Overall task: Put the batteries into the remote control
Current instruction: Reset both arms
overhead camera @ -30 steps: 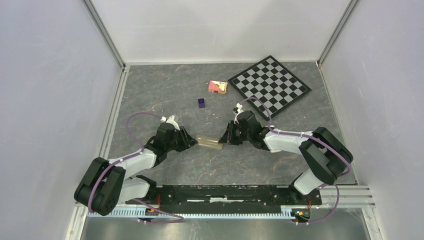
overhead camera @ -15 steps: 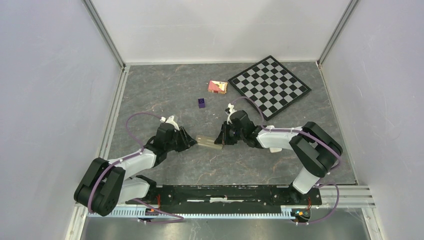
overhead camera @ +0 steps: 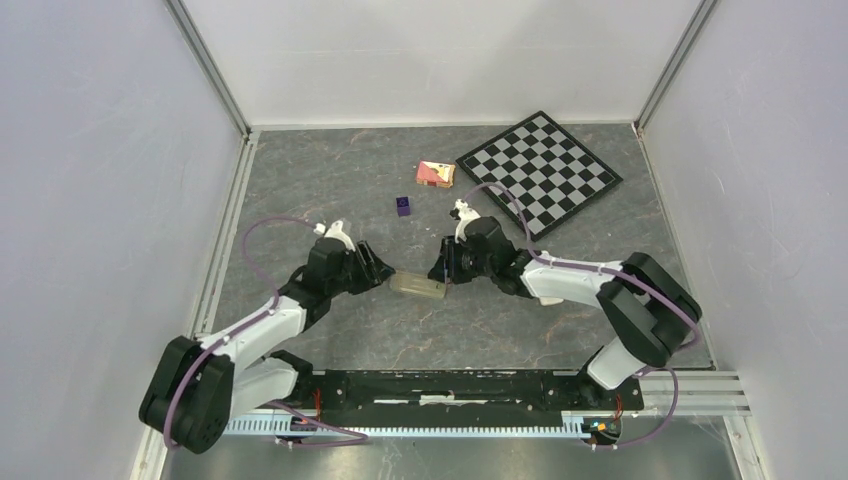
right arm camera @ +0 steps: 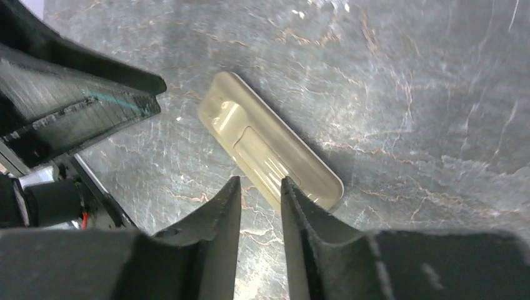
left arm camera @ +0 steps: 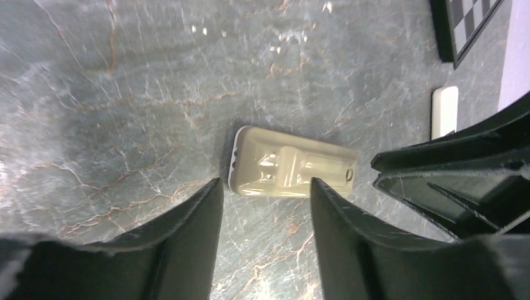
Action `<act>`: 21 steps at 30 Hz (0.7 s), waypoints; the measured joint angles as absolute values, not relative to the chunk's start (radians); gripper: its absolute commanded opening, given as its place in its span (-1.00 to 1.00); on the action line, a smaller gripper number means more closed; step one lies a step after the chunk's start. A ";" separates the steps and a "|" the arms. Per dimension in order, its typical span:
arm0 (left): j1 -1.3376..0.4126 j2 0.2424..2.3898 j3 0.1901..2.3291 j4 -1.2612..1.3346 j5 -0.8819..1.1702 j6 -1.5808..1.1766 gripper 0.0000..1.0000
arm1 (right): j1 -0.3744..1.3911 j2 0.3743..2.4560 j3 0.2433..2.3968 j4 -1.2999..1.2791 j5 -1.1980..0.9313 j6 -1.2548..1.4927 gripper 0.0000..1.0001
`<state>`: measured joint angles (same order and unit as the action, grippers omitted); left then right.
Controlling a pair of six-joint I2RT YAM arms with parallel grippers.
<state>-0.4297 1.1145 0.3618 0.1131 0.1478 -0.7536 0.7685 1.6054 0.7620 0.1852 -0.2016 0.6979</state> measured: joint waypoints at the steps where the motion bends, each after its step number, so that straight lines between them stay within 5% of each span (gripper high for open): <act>1: -0.430 1.095 0.373 0.093 0.135 -0.753 0.56 | 0.768 1.591 0.762 0.185 -0.200 0.680 -0.07; 3: -0.430 1.045 0.409 0.026 0.100 -0.749 0.99 | 0.768 1.544 0.762 0.176 -0.189 0.609 0.14; 11: -0.434 0.847 0.607 -0.299 -0.057 -0.723 0.99 | 0.771 1.249 0.732 0.013 0.107 0.416 0.94; 21: -0.434 0.608 0.859 -0.620 -0.180 -0.608 0.99 | 0.763 0.784 0.707 -0.354 0.690 0.334 0.96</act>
